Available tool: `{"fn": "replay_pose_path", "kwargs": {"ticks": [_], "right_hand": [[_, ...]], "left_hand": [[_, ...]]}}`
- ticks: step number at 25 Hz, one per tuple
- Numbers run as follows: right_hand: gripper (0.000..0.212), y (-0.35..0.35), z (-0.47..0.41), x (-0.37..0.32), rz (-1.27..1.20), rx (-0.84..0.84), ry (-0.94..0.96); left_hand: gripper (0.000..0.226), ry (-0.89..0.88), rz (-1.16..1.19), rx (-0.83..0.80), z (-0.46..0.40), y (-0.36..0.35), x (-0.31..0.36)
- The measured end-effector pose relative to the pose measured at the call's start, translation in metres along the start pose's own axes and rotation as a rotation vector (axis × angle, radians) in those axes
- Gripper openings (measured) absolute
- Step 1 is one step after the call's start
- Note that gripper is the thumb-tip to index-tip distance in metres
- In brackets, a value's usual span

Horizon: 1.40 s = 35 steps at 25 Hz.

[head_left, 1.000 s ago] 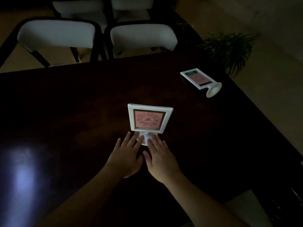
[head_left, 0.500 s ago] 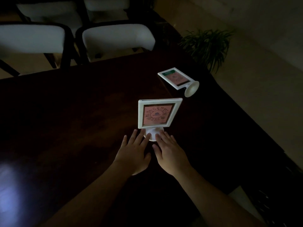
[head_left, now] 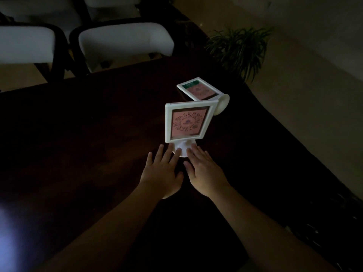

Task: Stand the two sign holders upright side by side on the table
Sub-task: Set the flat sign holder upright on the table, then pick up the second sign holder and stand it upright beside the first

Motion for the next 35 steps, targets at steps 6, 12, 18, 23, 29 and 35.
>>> {"fn": "replay_pose_path", "kwargs": {"ticks": [6,12,18,23,29,35], "right_hand": [[0.056,0.003,-0.024,0.009,-0.016,-0.052,0.057],[0.055,0.004,-0.058,0.003,-0.054,-0.099,0.078],[0.057,0.001,-0.055,0.003,-0.025,-0.099,0.127],[0.056,0.002,-0.058,0.003,-0.026,-0.117,0.146],[0.058,0.005,-0.056,0.004,-0.031,-0.125,0.159],[0.048,0.026,-0.053,0.011,-0.167,-0.064,0.098]], "left_hand": [[0.076,0.033,-0.017,0.027,-0.017,0.002,-0.003],[0.078,0.068,-0.024,0.036,-0.032,0.013,-0.021],[0.078,0.064,-0.016,0.04,-0.029,0.013,-0.028],[0.078,0.071,-0.003,0.052,-0.024,0.013,-0.03],[0.079,0.071,-0.004,0.066,-0.023,0.014,-0.031],[0.084,0.115,0.056,0.107,-0.014,0.021,-0.024]]}}
Point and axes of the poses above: each hand's wrist, its own z-axis away from the middle knuckle, its own y-axis out of the back of the hand, x = y × z, the point moved 1 cm from there along -z, towards the middle knuckle, and after that the axes turned 2 degrees about y, right-handed, at the moved point
